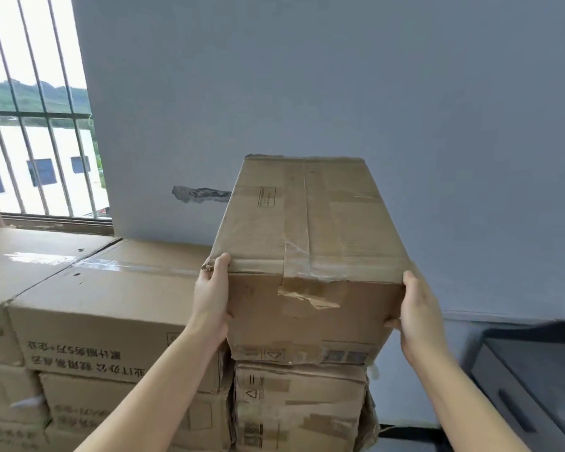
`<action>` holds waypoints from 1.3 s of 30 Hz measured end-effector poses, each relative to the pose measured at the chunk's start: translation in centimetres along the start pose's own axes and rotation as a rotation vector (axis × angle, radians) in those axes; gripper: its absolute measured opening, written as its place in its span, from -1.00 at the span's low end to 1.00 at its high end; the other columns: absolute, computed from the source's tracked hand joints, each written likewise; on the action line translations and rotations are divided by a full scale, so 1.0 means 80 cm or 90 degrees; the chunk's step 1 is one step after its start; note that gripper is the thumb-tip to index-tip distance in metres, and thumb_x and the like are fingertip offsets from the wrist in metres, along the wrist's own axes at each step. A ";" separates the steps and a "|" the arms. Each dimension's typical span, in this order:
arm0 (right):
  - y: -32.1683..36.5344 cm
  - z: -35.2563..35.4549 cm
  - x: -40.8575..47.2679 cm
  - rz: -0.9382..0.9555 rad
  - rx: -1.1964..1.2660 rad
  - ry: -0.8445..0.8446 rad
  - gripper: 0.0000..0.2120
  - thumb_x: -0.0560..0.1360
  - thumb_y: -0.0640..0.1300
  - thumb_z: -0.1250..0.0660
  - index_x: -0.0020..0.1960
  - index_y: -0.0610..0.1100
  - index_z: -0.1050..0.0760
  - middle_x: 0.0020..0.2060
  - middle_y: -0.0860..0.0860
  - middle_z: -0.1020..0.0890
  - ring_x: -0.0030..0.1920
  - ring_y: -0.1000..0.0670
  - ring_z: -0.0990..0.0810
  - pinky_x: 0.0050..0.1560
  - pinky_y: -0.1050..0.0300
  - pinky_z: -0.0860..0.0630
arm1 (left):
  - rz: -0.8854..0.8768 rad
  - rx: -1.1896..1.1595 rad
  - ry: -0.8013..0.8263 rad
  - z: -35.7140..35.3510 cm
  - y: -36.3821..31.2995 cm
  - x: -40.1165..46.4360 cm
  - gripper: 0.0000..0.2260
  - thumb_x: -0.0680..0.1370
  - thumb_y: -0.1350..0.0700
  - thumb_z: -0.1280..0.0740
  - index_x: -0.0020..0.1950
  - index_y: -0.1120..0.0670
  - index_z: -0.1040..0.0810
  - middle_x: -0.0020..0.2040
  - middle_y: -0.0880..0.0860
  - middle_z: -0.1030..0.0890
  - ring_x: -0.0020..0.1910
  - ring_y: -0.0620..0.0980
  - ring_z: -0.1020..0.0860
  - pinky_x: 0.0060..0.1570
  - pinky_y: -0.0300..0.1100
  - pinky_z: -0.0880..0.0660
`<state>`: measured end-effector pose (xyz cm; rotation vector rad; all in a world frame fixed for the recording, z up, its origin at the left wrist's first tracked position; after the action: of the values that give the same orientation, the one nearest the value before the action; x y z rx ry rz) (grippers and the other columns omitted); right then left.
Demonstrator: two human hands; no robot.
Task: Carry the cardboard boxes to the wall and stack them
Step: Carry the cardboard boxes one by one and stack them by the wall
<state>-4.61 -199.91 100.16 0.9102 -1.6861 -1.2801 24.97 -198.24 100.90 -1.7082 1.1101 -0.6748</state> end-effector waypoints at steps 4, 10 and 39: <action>-0.043 -0.016 0.017 -0.048 -0.018 0.038 -0.75 0.64 0.03 -0.03 0.14 0.13 -0.47 0.12 0.08 -0.58 0.07 0.01 -0.54 0.01 -0.10 -0.51 | 0.017 0.087 -0.025 -0.005 0.019 0.035 -0.77 0.57 -0.08 -0.22 0.15 0.00 -0.46 -0.13 0.01 -0.49 -0.28 0.01 -0.46 -0.43 -0.22 -0.31; -0.034 -0.045 0.058 -0.109 -0.102 0.100 -0.61 0.65 0.10 0.02 0.44 0.13 -0.28 0.37 0.01 -0.40 0.29 -0.13 -0.41 0.04 -0.25 -0.52 | 0.068 0.208 0.029 -0.012 0.006 0.086 -0.68 0.57 -0.18 -0.17 0.25 -0.06 -0.43 -0.03 -0.05 -0.54 -0.16 -0.06 -0.51 -0.23 0.02 -0.50; -0.156 0.076 -0.310 -0.070 -0.226 -0.060 -0.38 0.30 0.51 -0.22 0.28 0.28 -0.32 0.22 0.20 -0.54 0.24 0.20 -0.50 0.23 0.13 -0.47 | -0.105 0.459 0.481 0.176 0.125 -0.045 -0.65 0.61 0.21 -0.19 0.27 -0.20 -0.39 0.13 -0.08 -0.61 0.14 -0.20 -0.56 0.22 -0.16 -0.45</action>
<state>0.89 -178.14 82.72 0.7467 -1.4287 -1.6552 31.23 -190.43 86.34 -0.9233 1.0165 -1.6793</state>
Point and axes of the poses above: each hand's wrist, its own x-axis towards the middle knuckle, its own z-axis out of the back of the hand, y = z × x, the point moved 5 cm from there along x, towards the middle knuckle
